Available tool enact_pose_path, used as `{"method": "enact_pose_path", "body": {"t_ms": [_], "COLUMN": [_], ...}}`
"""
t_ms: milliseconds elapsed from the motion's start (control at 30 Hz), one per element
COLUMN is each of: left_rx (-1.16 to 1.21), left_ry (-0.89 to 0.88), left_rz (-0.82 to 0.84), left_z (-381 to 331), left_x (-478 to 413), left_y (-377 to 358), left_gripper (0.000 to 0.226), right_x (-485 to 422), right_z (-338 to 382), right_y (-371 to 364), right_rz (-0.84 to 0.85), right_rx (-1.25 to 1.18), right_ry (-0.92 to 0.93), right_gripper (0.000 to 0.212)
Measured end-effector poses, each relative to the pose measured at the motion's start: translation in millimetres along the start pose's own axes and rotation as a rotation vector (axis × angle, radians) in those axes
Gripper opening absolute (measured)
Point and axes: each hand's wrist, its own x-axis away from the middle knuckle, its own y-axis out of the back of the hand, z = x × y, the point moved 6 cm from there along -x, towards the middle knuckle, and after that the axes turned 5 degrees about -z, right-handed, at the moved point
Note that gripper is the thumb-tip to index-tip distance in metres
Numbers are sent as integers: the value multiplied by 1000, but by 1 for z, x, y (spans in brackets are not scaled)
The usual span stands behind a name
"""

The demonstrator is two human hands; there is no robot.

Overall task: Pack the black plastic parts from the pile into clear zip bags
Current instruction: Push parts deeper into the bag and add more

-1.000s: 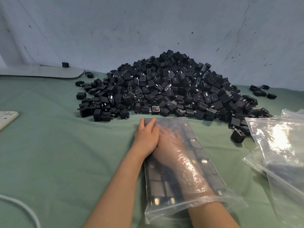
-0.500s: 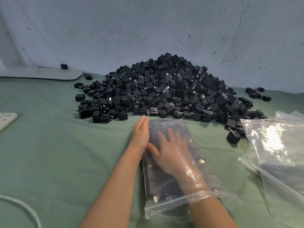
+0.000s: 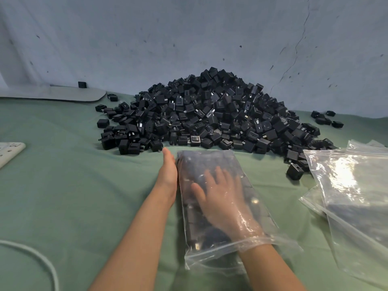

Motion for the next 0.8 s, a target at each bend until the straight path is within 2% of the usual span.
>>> {"method": "enact_pose_path", "body": {"t_ms": [167, 267, 367, 467, 633, 800], "left_rx": [-11, -30, -37, -66, -60, -41], "left_ry": [-17, -45, -38, -45, -33, -28], "left_rz": [19, 43, 80, 59, 68, 15], "left_z": [8, 12, 16, 16, 18, 20], "left_x": [16, 28, 40, 51, 53, 52], "left_y": [1, 1, -2, -3, 0, 3], "left_gripper": [65, 56, 66, 61, 70, 56], "right_x": [20, 25, 25, 24, 26, 38], "right_z": [-5, -6, -5, -2, -2, -4], "right_y": [1, -2, -5, -4, 3, 6], "right_rz": [-50, -20, 2, 28, 5, -51], "right_rx": [-14, -15, 1, -3, -40, -31], "right_ry": [1, -3, -6, -2, -2, -10], "right_gripper": [62, 63, 66, 67, 61, 59]}}
